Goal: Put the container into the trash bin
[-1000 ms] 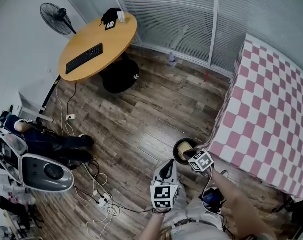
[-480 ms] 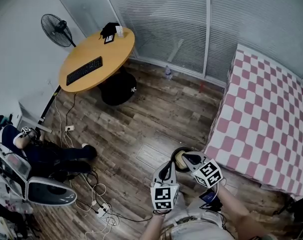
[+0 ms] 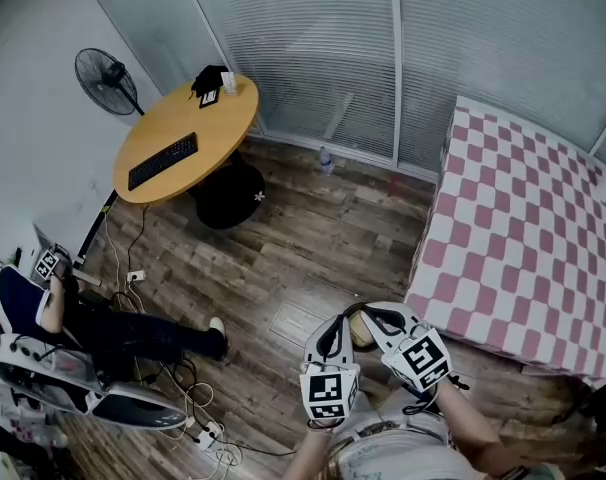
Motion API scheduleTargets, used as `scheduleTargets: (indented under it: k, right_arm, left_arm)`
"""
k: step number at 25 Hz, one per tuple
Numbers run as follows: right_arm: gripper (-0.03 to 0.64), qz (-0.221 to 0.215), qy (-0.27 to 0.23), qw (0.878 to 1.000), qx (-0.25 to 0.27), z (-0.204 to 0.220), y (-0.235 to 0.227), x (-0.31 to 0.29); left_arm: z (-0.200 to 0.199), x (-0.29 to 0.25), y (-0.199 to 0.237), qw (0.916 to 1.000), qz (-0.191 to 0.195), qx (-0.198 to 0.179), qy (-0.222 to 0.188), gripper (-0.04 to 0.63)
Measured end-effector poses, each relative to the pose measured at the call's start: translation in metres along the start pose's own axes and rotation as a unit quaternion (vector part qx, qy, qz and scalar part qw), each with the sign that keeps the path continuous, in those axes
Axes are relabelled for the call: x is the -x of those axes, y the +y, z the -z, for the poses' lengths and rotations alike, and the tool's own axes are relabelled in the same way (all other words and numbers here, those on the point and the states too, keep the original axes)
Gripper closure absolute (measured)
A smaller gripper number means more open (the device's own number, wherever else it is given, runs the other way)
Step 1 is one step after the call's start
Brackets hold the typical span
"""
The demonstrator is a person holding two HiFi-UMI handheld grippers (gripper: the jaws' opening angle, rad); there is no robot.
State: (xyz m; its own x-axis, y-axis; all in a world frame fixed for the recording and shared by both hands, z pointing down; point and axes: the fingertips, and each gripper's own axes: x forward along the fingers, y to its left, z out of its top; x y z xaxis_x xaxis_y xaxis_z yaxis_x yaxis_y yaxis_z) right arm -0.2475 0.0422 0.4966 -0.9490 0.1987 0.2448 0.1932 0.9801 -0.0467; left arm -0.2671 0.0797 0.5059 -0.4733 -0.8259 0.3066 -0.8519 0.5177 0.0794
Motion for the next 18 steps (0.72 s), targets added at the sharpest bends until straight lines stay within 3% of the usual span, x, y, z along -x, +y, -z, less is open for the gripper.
scheduleTargets:
  k: [8,14,18]
  right_arm:
    - [0.623,0.023,-0.037,0.999,0.032,-0.057,0.003,0.018]
    - [0.623,0.028,-0.063,0.997,0.031,-0.112,-0.015,0.047]
    - [0.623,0.034,-0.075,0.996,0.032,-0.122,-0.007,0.062]
  left_arm:
    - [-0.060,0.013,-0.021,0.9965,0.022,-0.042,-0.069,0.581]
    - [-0.125,0.020,-0.048,0.9929,0.038,-0.036,-0.106,0.581]
    - [-0.132,0.034,-0.058,0.9903,0.056,-0.034,-0.123,0.581]
